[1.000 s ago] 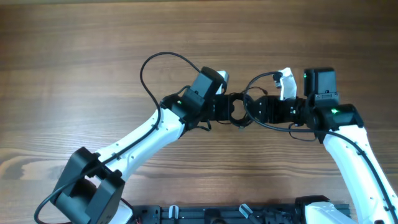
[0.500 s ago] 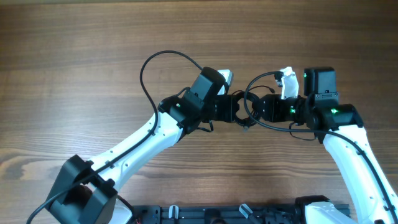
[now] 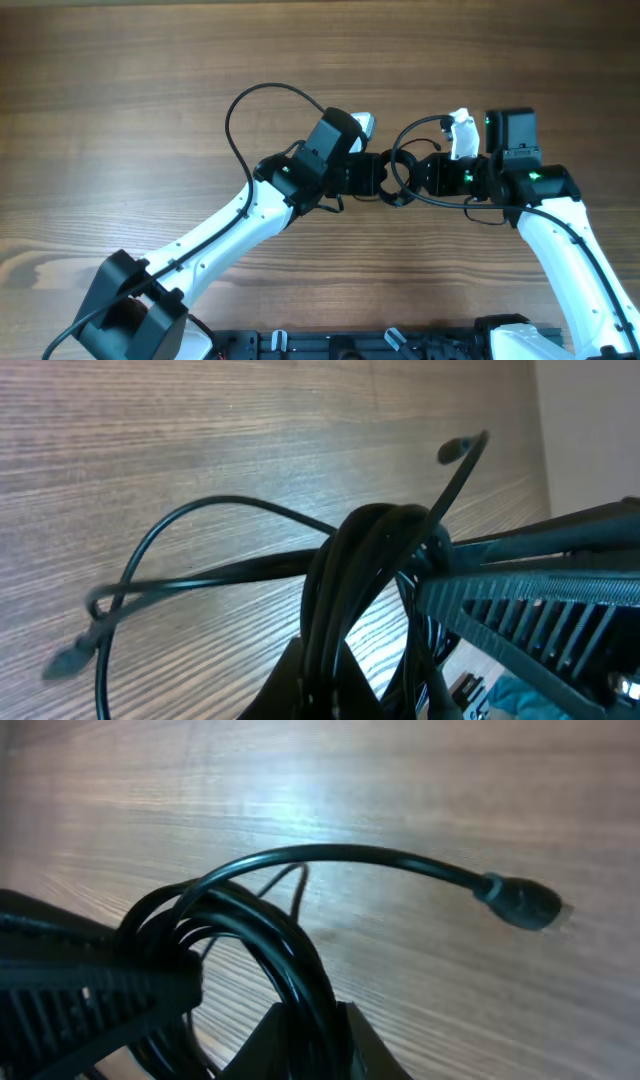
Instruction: Untangle cables
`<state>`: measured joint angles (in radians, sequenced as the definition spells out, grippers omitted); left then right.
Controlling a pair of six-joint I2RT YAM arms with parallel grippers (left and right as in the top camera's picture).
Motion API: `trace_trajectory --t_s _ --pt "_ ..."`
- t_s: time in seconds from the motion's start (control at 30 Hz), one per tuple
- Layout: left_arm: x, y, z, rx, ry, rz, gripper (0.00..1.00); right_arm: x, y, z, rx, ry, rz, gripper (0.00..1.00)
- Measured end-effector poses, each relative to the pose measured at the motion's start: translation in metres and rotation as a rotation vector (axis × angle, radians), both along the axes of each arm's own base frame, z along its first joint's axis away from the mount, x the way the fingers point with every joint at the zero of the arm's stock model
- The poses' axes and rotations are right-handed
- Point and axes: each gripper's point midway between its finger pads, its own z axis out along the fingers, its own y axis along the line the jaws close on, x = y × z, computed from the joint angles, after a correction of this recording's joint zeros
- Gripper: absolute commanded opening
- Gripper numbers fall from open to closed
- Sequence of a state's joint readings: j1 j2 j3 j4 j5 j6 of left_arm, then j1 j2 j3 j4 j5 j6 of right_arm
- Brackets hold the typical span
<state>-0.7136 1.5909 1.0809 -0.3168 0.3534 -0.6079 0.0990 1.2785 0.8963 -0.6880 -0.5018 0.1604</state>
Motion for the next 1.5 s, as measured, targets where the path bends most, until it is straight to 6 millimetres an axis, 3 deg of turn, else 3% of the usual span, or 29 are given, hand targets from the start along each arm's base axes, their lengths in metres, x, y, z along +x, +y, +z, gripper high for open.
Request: trace_trajectory --t_s 0.13,0.27,0.37,0.47,0.67,0.77,0.97,1.3,1.37,1.5 --pt "0.0 0.013 -0.011 0.067 0.018 0.037 0.04 0.001 -0.007 -0.004 -0.018 0.023 -0.049 0.43" --pt "0.008 0.034 -0.021 0.175 -0.009 0.118 0.04 -0.002 0.004 0.001 0.027 0.008 0.017 0.5" --pt "0.017 0.052 -0.027 0.262 -0.042 0.184 0.04 -0.006 0.013 0.001 0.016 -0.01 0.073 0.51" --pt "0.021 0.056 -0.035 0.296 -0.048 0.205 0.04 -0.006 0.021 -0.004 -0.054 -0.033 0.1 0.5" --pt "0.023 0.058 -0.086 0.39 0.022 0.199 0.04 0.005 0.031 -0.017 -0.161 -0.078 0.121 0.49" --pt "0.023 0.058 -0.096 0.402 0.034 0.196 0.04 0.007 0.032 -0.035 -0.18 -0.029 0.122 0.49" --pt "0.024 0.057 -0.097 0.401 0.033 0.197 0.04 0.007 0.045 -0.066 -0.122 0.073 0.143 0.5" --pt "0.025 0.06 -0.094 0.322 0.112 0.184 0.04 0.011 0.074 -0.051 0.07 0.08 0.158 0.5" --pt "0.027 0.061 -0.086 0.262 0.146 0.177 0.04 0.013 0.08 -0.045 0.107 0.064 0.17 0.5" --pt "0.033 0.064 -0.049 0.125 0.136 0.143 0.04 0.013 0.085 -0.041 0.141 0.064 0.183 0.5"
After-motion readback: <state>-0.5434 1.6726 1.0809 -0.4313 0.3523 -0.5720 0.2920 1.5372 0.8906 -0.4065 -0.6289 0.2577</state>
